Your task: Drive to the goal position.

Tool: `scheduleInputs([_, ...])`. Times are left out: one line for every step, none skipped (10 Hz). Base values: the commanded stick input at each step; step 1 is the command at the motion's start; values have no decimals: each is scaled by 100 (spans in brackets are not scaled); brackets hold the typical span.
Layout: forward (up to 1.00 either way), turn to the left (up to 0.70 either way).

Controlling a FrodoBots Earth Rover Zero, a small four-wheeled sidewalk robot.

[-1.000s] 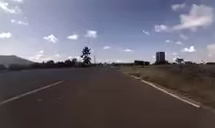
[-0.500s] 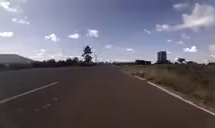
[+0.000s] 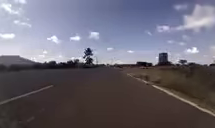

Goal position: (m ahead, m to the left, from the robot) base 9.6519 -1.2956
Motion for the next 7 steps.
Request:
scheduleInputs([85, 2])
scheduleInputs([85, 2])
scheduleInputs([85, -1])
scheduleInputs([85, -11])
scheduleInputs([85, -27])
scheduleInputs([85, -16])
scheduleInputs([85, 2])
